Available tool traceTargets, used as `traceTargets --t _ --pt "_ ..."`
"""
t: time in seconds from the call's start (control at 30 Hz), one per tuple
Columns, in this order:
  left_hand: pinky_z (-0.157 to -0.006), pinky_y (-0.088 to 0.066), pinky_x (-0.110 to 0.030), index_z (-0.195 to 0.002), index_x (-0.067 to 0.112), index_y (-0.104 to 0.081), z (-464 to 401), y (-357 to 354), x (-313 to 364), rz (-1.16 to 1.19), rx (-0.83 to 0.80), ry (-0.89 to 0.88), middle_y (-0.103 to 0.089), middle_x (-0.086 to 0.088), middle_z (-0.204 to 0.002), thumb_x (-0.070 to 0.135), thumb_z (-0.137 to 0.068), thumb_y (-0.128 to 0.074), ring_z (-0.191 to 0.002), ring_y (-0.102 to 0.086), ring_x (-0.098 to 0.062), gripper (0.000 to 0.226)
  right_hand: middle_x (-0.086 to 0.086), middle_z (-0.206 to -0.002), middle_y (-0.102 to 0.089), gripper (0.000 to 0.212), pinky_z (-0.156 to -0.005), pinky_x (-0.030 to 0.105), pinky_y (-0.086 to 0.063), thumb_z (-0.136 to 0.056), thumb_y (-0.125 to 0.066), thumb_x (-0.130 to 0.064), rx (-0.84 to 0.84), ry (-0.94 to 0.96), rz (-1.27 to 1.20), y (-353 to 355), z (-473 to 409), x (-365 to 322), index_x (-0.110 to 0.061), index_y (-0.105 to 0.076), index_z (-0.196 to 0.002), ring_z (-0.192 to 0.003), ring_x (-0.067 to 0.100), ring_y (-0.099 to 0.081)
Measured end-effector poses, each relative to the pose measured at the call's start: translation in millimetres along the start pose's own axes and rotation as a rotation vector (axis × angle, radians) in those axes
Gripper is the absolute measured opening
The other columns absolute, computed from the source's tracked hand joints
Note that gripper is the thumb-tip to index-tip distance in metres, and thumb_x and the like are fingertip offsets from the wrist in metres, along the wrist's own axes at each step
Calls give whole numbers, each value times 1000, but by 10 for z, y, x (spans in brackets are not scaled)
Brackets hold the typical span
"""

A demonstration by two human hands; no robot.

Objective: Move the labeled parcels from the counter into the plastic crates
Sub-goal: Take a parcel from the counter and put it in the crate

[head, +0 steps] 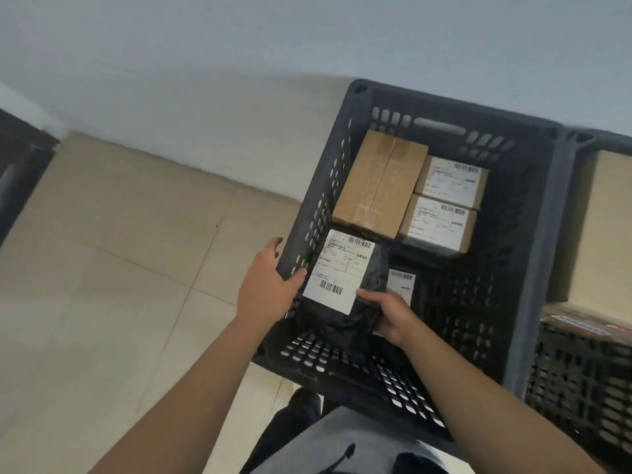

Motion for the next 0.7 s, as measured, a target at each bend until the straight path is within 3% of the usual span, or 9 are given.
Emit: traceTargets --t 0.1,0.23,0.33,0.47,0.53,0.63,0.7 --pt "-96 -57 -43 -152 25 -39 4 0 -11 -11 16 11 -62 0 -136 39 -92 -73 -112 -64 -19 71 13 -123 -76 52 -89 45 -57 -78 -77 -14 -104 -86 -122 -53 -165 65 -11 -68 -130 -111 32 -74" --pt "-96 -56 -42 -151 27 -40 5 -5 -1 -21 23 23 -62 2 -135 38 -93 -73 -109 -64 -17 68 13 -126 -75 49 -89 47 -55 -82 -77 -15 -90 -121 -163 4 -312 119 -11 -67 -130 -115 33 -71" --pt "-93 -56 -39 -151 27 -41 9 -5 4 -23 31 27 -64 4 -132 39 -93 -73 -106 -65 -15 67 8 -118 -78 39 -82 44 -58 -86 -78 -10 8 -50 -34 -56 -358 73 -15 -70 -124 -111 31 -72" --pt "-94 -55 -38 -151 27 -41 25 5 26 -26 30 32 -64 6 -132 40 -93 -72 -108 -65 -15 67 3 -112 -77 24 -64 28 -57 -88 -79 -11 210 64 118 -190 -319 66 -24 -71 -107 -92 18 -72" --pt "-96 -56 -40 -152 27 -39 30 11 35 -25 26 32 -64 6 -133 40 -93 -72 -110 -65 -16 69 7 -128 -69 42 -83 36 -59 -88 -79 -11 328 149 239 -218 -259 55 -19 -62 -125 -107 24 -68" --pt "-97 -57 -42 -153 27 -37 42 22 39 -24 18 29 -63 3 -133 40 -94 -72 -111 -66 -18 71 14 -151 -42 78 -112 51 -44 -85 -82 -20 528 304 583 -256 -105 -2 -15 -39 -150 -138 34 -43" --pt "-96 -57 -43 -154 26 -36 42 29 43 -22 18 28 -64 2 -132 40 -93 -72 -110 -67 -19 71 14 -152 -39 74 -119 51 -31 -89 -77 -30 565 567 881 -358 29 -22 -15 -40 -150 -144 33 -34"
Point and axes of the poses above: each hand's wrist, its own z-axis away from the middle knuckle, its own y-axis out of the back of the hand, x = y × z, the point moved 1 cm from there along -z, towards the middle knuckle
